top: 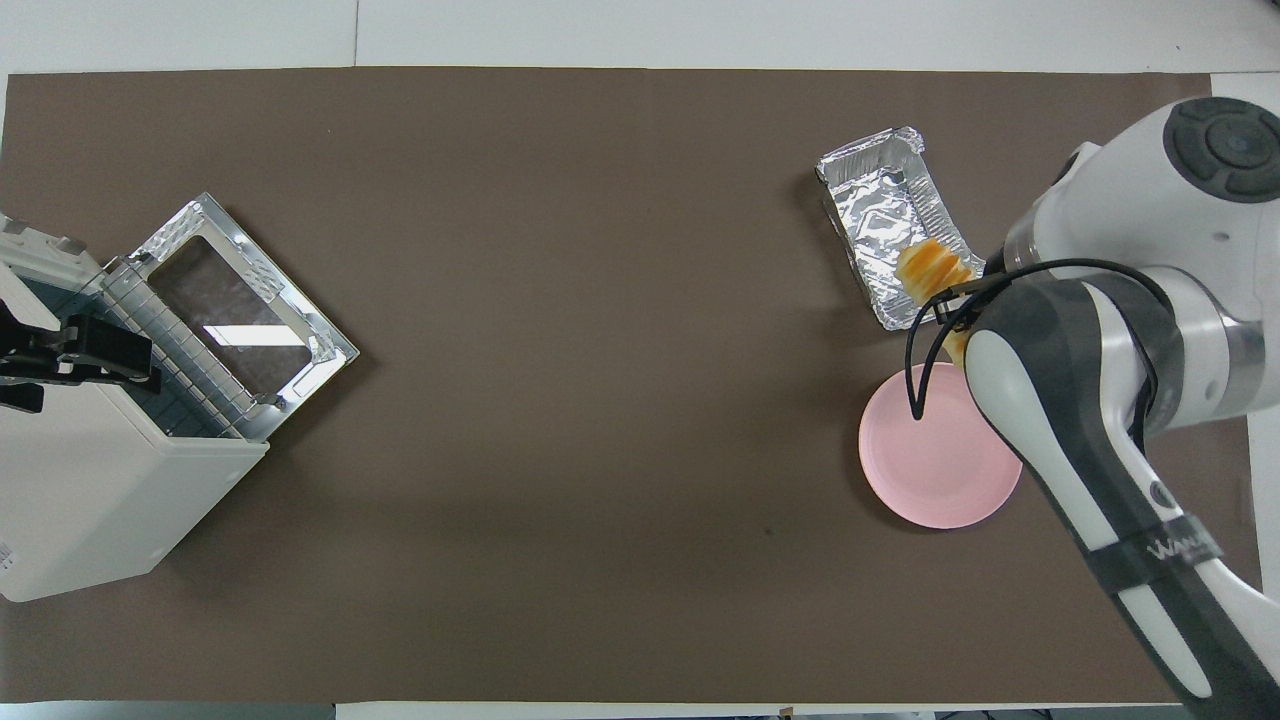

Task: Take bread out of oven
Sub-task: 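Tip the bread slices onto the pink plate with the right gripper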

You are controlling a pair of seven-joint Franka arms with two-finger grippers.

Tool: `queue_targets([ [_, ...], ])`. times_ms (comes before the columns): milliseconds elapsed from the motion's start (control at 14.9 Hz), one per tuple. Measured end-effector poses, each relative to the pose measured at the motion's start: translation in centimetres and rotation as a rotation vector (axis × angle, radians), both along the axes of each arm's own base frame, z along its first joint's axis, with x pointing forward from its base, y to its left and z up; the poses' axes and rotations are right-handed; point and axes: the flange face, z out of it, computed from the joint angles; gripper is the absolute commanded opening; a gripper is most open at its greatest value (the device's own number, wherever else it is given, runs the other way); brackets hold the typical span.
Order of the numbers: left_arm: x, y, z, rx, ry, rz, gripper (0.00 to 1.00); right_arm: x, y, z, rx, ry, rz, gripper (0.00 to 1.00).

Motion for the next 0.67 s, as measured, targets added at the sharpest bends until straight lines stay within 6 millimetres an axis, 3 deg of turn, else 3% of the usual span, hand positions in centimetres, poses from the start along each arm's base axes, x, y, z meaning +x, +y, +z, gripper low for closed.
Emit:
queue_targets([
  [335, 0.0, 0.0, 0.0, 0.0, 0.0, 0.0, 1.0, -9.3, -1.4, -5.6, 0.016, -0.068, -0.002, 0.0],
  [670, 0.0, 0.0, 0.0, 0.0, 0.0, 0.0, 1.0, -13.3, -1.3, -11.1, 0.028, -0.133, 0.013, 0.0],
])
